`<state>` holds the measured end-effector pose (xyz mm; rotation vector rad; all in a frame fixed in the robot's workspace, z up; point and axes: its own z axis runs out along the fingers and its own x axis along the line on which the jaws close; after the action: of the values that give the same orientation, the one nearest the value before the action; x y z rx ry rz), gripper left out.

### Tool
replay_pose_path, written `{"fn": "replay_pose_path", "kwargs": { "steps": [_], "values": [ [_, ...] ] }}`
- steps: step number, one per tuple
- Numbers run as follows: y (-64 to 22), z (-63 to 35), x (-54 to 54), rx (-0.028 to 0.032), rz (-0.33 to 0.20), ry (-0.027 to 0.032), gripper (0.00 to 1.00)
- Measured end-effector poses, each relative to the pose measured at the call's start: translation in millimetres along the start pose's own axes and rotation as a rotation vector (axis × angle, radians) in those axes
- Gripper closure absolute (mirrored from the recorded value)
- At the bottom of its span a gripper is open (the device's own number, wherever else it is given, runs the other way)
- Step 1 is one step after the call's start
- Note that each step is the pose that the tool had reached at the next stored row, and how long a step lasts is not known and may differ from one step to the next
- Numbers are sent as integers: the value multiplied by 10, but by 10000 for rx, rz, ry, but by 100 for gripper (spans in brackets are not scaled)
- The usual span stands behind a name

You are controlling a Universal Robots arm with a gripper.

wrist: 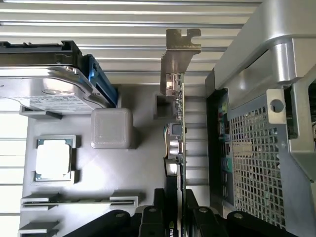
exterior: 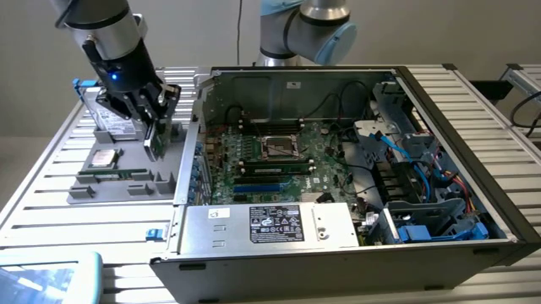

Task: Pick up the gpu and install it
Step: 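Pick up the gpu and move the gpu toward the slot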

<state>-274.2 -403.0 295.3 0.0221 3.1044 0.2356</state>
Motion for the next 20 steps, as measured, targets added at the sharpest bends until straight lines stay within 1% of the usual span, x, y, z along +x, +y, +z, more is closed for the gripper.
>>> {"fn": "replay_pose_path", "kwargs": {
  "steps": [5,16,20],
  "values": [
    [12,-229,-6,1,0,0,73],
    [77,-724,-23,0,-1,0,73],
    [100,-901,-77,1,2,16,73]
  ]
}}
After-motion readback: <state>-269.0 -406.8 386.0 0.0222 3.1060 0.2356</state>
